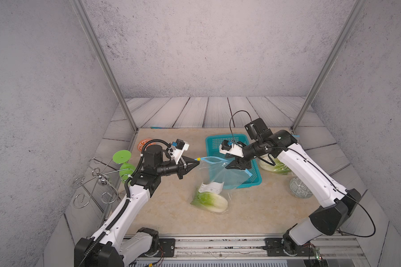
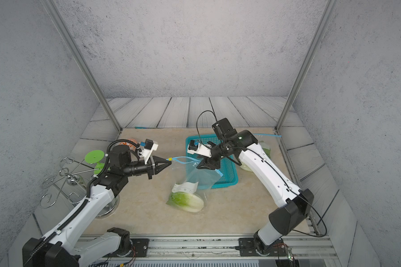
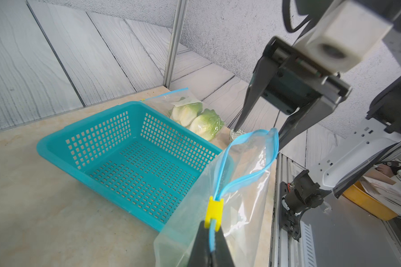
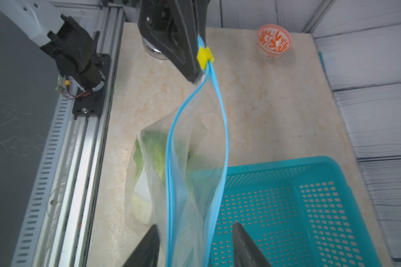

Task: Put the chinese cabbages into a zipper bag and zip it
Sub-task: Adjust the zipper food storage bag at the center of the board, then zip the zipper on the zipper food storage bag.

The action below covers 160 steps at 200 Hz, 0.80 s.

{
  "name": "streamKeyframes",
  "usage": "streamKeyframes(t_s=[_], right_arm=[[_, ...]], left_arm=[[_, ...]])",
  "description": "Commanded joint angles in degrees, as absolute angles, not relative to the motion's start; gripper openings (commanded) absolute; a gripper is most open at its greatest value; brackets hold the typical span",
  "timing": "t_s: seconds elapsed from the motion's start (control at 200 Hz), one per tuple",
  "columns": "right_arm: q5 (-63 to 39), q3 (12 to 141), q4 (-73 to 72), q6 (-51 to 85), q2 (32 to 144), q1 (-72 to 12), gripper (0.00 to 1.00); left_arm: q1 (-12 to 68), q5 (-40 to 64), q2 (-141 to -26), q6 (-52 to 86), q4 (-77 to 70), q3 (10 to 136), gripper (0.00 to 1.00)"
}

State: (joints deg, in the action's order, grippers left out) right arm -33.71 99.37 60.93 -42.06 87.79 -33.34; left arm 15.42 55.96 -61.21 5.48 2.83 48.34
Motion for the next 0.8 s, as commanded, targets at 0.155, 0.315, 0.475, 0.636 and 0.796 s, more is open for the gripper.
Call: streamKeyframes(t_s=[0.155, 0.315, 0.475, 0.636, 0.796], right_arm=[[-32.6, 106.7, 57.2, -27.9, 87.5, -37.0, 0.63], [-29.9, 115.3, 57.6, -25.3, 96.3, -41.6, 0.60], [-30.9, 120.2, 59.2, -24.6, 101.8, -44.4, 0.52], [-32.0, 120.6, 58.1, -23.2, 103.9, -45.1, 0.44], [-33.0, 120.3, 58.3, -22.9, 105.0, -45.1, 0.35]], left_arm=[[17.0, 53.7, -61.7, -0.4, 9.9, 54.8, 0.00], [18.3, 53.4, -62.1, -1.4, 11.6, 56.0, 0.00], [18.7, 53.4, -62.0, -1.4, 11.7, 55.9, 0.00], [19.0, 54.1, -61.7, -1.4, 11.7, 55.9, 0.00], [19.0, 54.1, -61.4, -1.7, 11.7, 55.5, 0.00]])
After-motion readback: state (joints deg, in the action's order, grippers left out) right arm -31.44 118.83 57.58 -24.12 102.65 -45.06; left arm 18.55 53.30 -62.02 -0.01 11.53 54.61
